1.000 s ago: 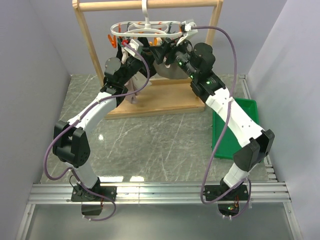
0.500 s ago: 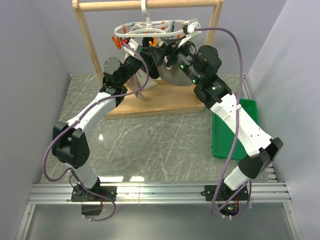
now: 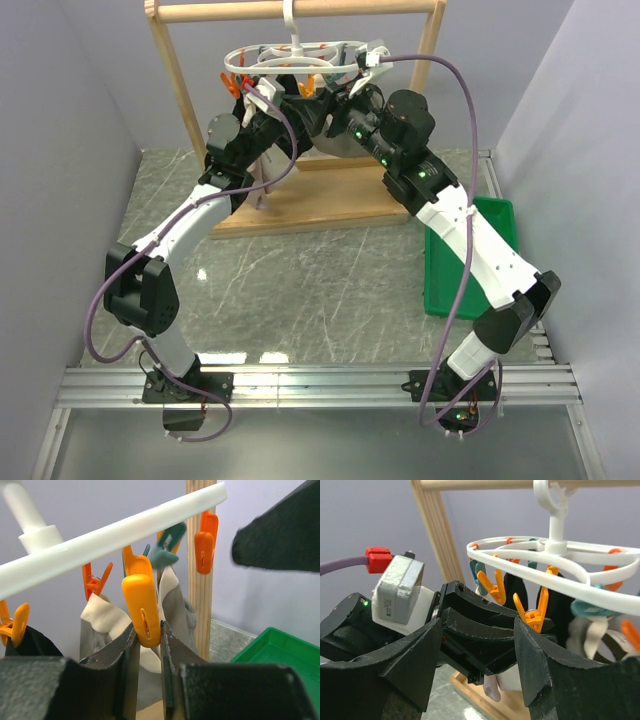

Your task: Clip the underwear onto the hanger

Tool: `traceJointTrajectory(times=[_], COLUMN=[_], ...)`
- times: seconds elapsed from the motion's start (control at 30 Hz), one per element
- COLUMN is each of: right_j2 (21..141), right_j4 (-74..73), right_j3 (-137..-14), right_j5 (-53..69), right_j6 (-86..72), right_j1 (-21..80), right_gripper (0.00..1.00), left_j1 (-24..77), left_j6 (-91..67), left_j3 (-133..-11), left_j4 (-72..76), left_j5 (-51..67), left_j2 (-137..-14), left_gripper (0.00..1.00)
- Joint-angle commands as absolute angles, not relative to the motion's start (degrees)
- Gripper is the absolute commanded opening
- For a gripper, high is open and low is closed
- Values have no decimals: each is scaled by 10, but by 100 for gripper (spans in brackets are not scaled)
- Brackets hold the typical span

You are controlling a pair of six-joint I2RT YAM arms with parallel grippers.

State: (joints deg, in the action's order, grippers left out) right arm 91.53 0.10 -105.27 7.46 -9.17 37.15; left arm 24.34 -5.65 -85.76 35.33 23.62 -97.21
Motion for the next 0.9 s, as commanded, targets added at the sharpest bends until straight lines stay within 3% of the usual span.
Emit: traceJointTrajectory(times=[0.0,0.43,0.87], right_j2=[929,972,1010], right_j4=[19,24,80], right_j3=[-1062,-1078,-1107], right_j5=[84,1,86], right_j6=[-120,-122,-162], right_j1=[375,364,332], right_gripper=[65,63,65], left_j1=[249,240,234], left_j6=[-63,-83,-112], left_j3=[-875,-870,-873], left_j4=[367,374,383], left_j5=[284,308,369], left_j2=[-944,-933,-939], left_gripper=[0,0,0])
